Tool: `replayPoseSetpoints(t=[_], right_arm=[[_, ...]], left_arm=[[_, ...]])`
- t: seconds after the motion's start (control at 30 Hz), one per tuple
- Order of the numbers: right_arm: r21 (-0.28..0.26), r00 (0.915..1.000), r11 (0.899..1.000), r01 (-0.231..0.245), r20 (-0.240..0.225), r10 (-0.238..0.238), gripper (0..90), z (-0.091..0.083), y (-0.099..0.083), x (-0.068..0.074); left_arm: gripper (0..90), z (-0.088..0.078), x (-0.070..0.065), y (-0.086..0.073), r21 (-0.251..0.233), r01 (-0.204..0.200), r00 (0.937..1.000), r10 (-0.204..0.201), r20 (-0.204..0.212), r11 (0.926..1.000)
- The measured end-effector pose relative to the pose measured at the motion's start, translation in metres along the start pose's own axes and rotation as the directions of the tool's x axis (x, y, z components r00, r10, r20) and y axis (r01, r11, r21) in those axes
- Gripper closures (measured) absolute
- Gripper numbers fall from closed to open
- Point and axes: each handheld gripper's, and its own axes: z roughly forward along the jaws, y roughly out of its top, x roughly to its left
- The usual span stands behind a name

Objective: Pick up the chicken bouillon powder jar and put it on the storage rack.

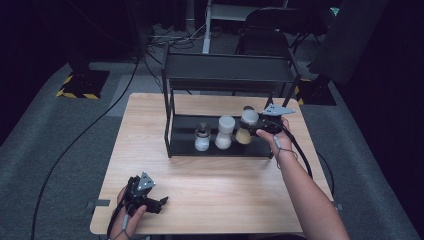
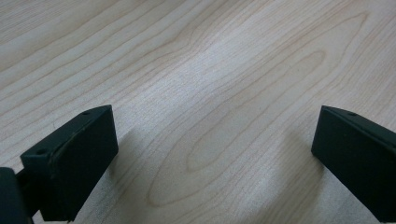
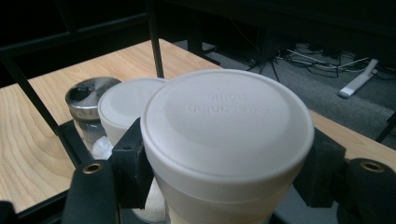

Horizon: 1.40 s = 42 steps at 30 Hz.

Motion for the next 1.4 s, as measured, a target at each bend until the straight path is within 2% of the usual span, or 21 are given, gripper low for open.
replayPoseSetpoints(t=[0.53, 1.13, 1.4], right_arm=[[0.029, 0.9999, 0.999, -0.013, 0.010, 0.012, 33.9, 0.013, -0.007, 0.005], [0.059, 0.9996, 0.998, -0.022, 0.018, 0.021, 33.8, 0.017, -0.015, 0.007], [0.055, 0.9997, 0.998, -0.023, 0.012, 0.023, 33.7, 0.016, -0.017, 0.006]], left_arm=[[0.4, 0.000, 0.000, 0.000, 0.000, 0.000, 1.0000, 0.000, 0.000, 1.0000], [0.4, 0.000, 0.000, 0.000, 0.000, 0.000, 1.0000, 0.000, 0.000, 1.0000], [0.4, 0.000, 0.000, 0.000, 0.000, 0.000, 1.0000, 0.000, 0.000, 1.0000]])
